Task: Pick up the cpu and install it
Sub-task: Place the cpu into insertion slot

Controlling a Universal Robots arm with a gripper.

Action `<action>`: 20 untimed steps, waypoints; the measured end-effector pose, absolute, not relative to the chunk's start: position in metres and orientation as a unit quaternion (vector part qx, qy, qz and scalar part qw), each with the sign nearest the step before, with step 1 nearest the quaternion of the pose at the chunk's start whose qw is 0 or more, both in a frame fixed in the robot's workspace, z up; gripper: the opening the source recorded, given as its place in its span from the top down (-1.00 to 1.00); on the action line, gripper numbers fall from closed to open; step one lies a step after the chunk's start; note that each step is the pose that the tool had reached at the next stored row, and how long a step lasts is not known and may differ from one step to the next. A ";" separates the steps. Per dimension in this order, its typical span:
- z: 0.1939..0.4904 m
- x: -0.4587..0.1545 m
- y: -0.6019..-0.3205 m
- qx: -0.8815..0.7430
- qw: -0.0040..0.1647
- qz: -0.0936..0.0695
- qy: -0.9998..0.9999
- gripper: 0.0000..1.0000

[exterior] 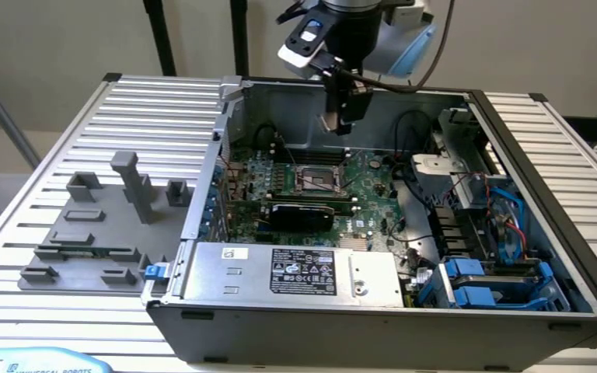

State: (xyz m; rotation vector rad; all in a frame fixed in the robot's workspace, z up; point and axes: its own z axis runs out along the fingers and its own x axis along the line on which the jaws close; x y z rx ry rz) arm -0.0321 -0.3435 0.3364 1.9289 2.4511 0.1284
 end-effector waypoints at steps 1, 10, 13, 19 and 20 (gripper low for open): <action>0.336 -0.032 -0.343 0.625 0.010 0.041 0.779 -0.09; 0.331 -0.032 -0.343 0.687 0.014 0.040 0.726 -0.09; 0.329 -0.032 -0.343 0.705 0.014 0.039 0.708 -0.09; 0.324 -0.033 -0.343 0.722 0.010 0.034 0.690 -0.09; 0.324 -0.033 -0.343 0.723 0.009 0.033 0.690 -0.09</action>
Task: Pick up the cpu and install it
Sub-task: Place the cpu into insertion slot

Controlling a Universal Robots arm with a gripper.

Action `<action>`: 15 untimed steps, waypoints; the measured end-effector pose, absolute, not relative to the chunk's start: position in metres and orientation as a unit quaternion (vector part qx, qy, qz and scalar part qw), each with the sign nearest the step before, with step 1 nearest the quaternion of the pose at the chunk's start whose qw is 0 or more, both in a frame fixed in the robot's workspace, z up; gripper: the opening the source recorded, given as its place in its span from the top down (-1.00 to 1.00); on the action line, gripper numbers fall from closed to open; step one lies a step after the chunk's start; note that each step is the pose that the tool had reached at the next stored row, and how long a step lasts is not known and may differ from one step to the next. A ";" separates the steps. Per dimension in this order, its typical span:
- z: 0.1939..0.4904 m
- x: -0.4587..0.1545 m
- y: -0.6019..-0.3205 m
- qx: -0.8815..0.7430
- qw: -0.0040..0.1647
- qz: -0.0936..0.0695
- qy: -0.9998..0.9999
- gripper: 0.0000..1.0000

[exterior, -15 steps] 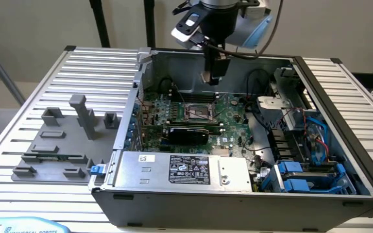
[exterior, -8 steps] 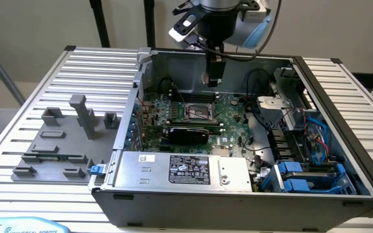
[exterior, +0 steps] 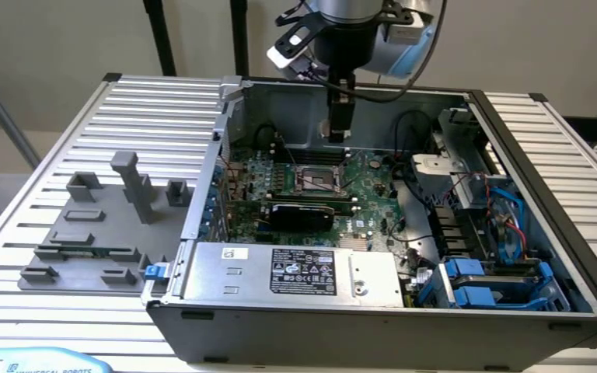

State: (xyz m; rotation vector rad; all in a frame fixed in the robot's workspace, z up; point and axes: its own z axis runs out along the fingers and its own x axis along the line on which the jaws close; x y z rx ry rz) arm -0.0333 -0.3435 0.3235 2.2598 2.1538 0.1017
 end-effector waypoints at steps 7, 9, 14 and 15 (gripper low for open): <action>0.317 -0.040 -0.344 0.725 0.002 0.025 0.688 -0.09; 0.314 -0.040 -0.344 0.725 0.000 0.024 0.688 -0.09; 0.308 -0.041 -0.344 0.725 -0.002 0.021 0.688 -0.09; 0.306 -0.041 -0.344 0.725 -0.002 0.021 0.688 -0.09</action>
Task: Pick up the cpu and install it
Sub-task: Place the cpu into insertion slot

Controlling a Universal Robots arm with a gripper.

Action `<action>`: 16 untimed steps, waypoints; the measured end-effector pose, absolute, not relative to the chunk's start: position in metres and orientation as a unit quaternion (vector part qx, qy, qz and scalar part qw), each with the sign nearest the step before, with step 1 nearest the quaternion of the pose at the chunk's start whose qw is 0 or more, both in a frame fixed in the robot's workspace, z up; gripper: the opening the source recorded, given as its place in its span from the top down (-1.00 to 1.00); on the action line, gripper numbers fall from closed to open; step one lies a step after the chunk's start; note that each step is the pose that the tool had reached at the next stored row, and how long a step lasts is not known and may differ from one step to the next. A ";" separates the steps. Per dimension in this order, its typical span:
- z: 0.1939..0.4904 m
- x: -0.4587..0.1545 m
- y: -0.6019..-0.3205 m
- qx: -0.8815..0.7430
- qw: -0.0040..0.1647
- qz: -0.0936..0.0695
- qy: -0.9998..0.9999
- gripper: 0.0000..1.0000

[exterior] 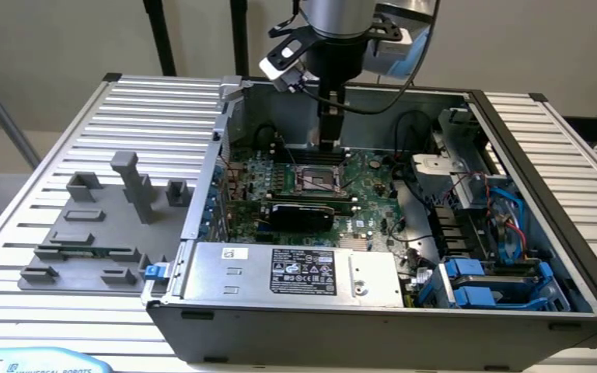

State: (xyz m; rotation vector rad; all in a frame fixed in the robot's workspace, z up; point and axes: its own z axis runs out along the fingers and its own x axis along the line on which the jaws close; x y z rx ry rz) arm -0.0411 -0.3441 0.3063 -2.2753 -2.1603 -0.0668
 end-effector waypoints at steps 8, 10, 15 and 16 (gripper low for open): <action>0.292 -0.044 -0.344 -0.725 0.002 -0.021 -0.688 -0.09; 0.288 -0.044 -0.344 -0.725 0.002 -0.021 -0.688 -0.09; 0.279 -0.044 -0.344 -0.725 0.002 -0.021 -0.688 -0.09; 0.277 -0.044 -0.344 -0.725 0.002 -0.021 -0.688 -0.09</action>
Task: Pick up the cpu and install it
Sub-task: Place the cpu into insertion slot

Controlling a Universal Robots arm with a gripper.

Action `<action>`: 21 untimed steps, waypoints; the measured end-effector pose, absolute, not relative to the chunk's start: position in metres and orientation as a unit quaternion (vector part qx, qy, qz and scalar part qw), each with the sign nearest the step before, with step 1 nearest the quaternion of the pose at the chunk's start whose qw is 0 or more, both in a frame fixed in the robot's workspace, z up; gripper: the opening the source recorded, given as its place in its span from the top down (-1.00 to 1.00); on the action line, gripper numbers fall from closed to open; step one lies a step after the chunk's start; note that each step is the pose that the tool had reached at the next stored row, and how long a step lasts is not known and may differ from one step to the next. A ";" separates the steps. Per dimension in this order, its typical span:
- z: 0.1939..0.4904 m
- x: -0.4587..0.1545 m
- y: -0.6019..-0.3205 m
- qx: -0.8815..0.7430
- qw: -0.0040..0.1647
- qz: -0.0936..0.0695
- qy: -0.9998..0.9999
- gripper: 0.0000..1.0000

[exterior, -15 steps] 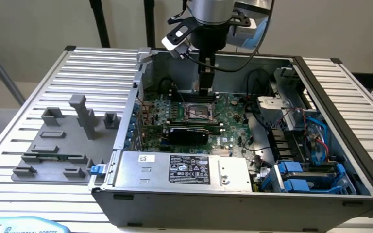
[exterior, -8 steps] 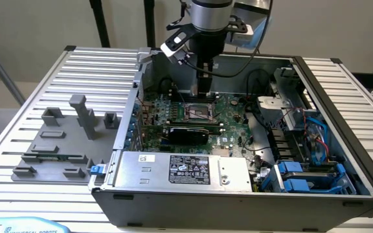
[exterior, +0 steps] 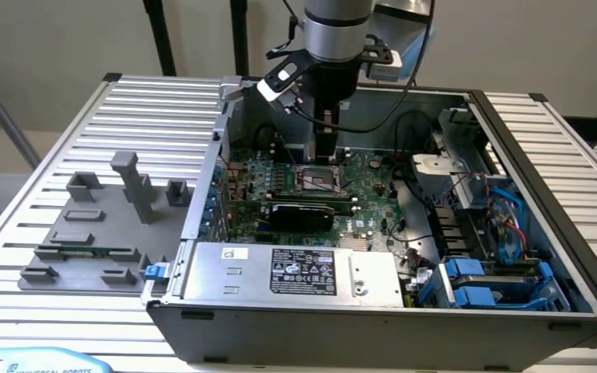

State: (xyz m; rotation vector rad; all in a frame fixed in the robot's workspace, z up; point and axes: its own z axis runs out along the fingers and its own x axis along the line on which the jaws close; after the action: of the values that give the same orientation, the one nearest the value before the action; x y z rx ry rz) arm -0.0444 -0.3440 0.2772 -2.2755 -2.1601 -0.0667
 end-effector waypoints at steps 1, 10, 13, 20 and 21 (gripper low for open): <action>0.275 -0.045 -0.344 -0.725 0.002 -0.021 -0.688 -0.09; 0.262 -0.044 -0.333 -0.724 0.002 -0.021 -0.689 -0.09; 0.258 -0.044 -0.330 -0.723 0.002 -0.021 -0.690 -0.09; 0.246 -0.041 -0.327 -0.721 0.002 -0.021 -0.692 -0.09; 0.244 -0.041 -0.327 -0.721 0.002 -0.021 -0.693 -0.09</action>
State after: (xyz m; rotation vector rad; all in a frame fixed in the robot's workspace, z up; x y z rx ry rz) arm -0.0408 -0.3273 0.2445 -2.2620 -2.1742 -0.0669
